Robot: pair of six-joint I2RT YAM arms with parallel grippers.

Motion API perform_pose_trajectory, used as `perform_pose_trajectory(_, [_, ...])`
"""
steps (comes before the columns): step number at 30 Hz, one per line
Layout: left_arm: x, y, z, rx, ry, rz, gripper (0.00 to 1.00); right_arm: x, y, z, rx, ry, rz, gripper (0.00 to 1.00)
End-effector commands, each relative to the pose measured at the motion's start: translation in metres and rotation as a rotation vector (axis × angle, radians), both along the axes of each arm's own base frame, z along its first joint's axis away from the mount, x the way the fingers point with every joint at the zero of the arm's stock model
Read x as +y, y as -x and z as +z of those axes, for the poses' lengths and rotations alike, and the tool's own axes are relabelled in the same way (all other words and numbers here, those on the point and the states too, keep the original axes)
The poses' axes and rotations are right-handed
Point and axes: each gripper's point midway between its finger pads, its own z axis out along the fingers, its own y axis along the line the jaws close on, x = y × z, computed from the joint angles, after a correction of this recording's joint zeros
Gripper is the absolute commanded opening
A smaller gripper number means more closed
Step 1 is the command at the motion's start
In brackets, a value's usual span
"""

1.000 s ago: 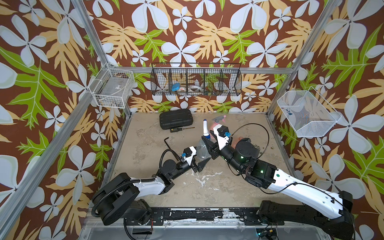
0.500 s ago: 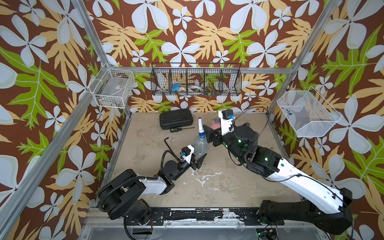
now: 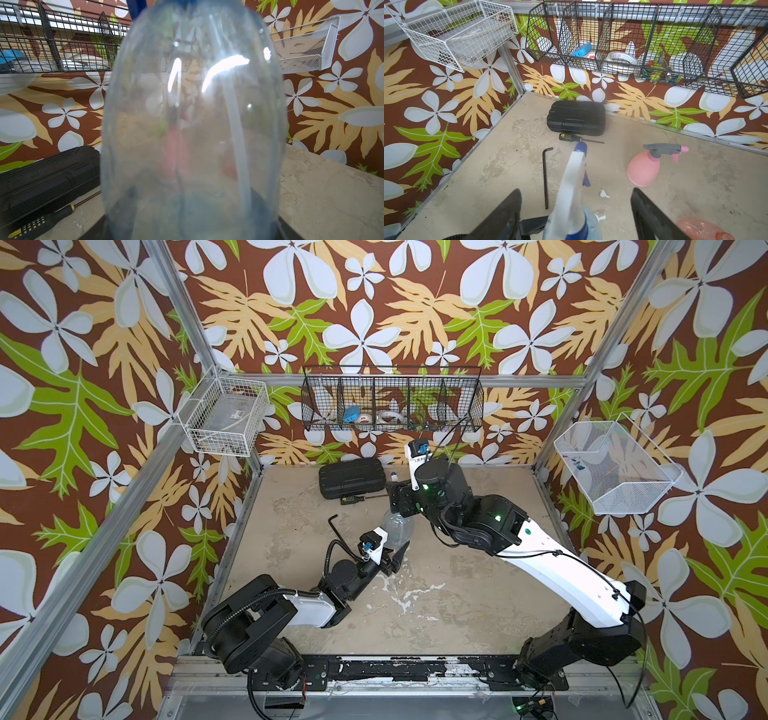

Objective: Attach spray nozzles to spray bottles
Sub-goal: Insert the spray nozzle into the spray bottle.

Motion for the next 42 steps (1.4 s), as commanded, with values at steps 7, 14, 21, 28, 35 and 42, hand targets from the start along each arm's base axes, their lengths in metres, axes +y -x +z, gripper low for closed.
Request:
perform_pose_trajectory(7, [0.003,-0.001,0.009,-0.025,0.015,0.014,0.76,0.002,-0.015,-0.031,0.016,0.164,-0.052,0.75])
perform_pose_trajectory(14, [0.002,0.001,0.01,-0.018,0.023,0.005,0.75,0.005,-0.017,-0.033,0.026,0.162,-0.041,0.61])
perform_pose_trajectory(21, [-0.001,0.002,0.01,-0.013,0.012,-0.001,0.75,0.003,-0.017,-0.032,0.026,0.152,-0.044,0.47])
perform_pose_trajectory(28, [-0.002,0.001,0.011,-0.011,0.006,-0.002,0.75,0.002,-0.016,-0.033,0.028,0.148,-0.042,0.39])
perform_pose_trajectory(35, [-0.004,0.0,0.014,-0.014,0.01,-0.005,0.75,0.003,-0.016,-0.034,0.034,0.144,-0.035,0.34])
perform_pose_trajectory(42, [-0.003,0.001,0.013,-0.011,0.01,-0.006,0.75,-0.001,-0.013,-0.029,0.018,0.119,-0.036,0.15])
